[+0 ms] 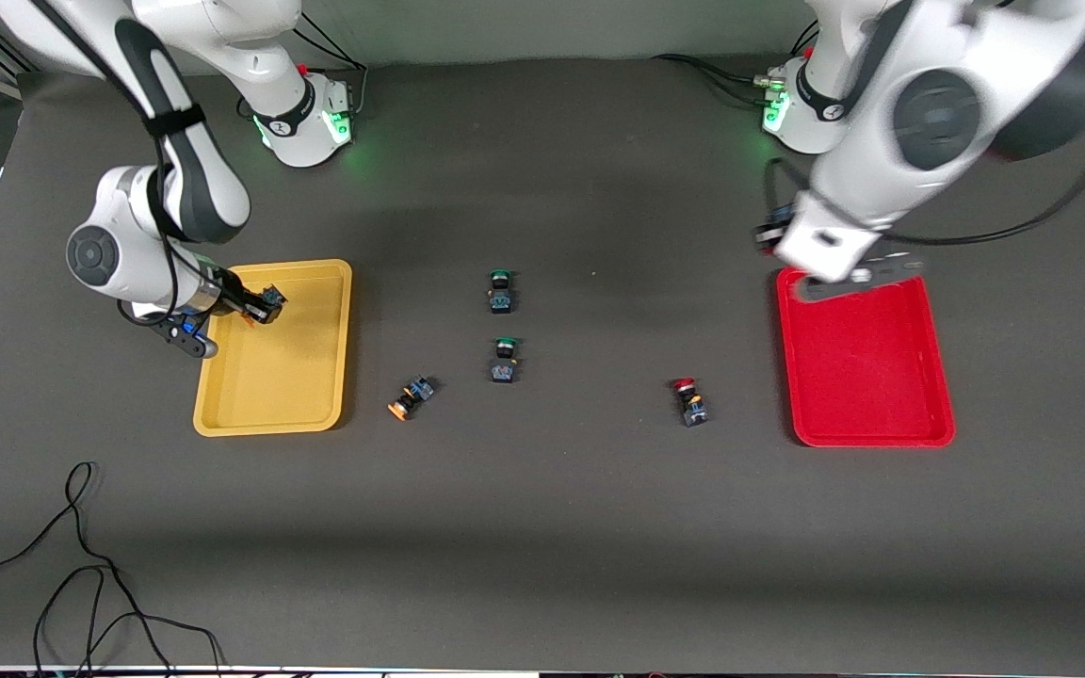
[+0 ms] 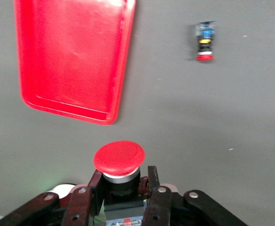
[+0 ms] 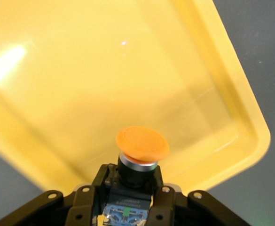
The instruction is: Place red and yellow buttons in trays
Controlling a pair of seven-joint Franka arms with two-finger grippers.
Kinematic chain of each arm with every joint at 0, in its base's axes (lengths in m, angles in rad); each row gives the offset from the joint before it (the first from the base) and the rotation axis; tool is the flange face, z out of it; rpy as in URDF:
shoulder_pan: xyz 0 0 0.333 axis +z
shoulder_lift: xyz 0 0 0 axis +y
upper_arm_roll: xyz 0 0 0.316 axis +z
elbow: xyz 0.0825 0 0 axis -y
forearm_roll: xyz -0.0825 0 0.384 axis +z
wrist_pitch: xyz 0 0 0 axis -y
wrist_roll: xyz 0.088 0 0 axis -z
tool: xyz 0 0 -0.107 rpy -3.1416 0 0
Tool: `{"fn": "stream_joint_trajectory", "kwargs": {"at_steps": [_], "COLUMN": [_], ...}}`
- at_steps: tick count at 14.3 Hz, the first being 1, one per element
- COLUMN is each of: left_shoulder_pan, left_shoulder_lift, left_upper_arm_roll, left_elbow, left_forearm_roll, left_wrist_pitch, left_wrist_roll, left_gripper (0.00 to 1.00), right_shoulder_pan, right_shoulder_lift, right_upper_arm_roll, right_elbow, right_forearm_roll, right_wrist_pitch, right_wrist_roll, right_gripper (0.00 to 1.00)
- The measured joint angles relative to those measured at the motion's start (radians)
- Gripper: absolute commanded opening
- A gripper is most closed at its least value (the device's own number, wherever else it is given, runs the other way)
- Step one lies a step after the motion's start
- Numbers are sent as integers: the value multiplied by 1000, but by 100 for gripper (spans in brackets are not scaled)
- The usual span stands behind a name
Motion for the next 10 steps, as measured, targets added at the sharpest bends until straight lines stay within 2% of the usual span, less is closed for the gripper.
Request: {"fn": "stream_joint_trajectory", "kwargs": {"at_steps": [1, 2, 4, 5, 8, 10], "left_shoulder_pan": [2, 7, 33, 53, 67, 67], "left_shoulder_lift": [-5, -3, 5, 9, 48, 123], "left_upper_arm_roll": [60, 117, 178, 185, 183, 179], "left_elbow": [-18, -44, -130, -198, -398, -458], "left_forearm_roll": [1, 5, 37, 48, 53, 54], "left_wrist_pitch": [0, 6, 70, 145, 395, 523], "left_wrist_roll": [77, 150, 235, 251, 258, 258], "left_gripper": [0, 0, 0, 0, 0, 0], "right_shoulder_pan": [1, 6, 14, 15, 15, 18], "right_shoulder_lift": [41, 79, 123, 128, 102, 54], "right_upper_arm_roll": [-1, 0, 2, 3, 3, 12], "right_elbow": [-3, -3, 1, 3, 30, 86], "right_forearm_roll": [24, 34, 41, 41, 42, 44], "right_wrist_pitch": [36, 65, 91, 92, 65, -2], "right_wrist_roll": [-20, -31, -35, -36, -38, -35], "right_gripper": [0, 6, 95, 100, 100, 100]}}
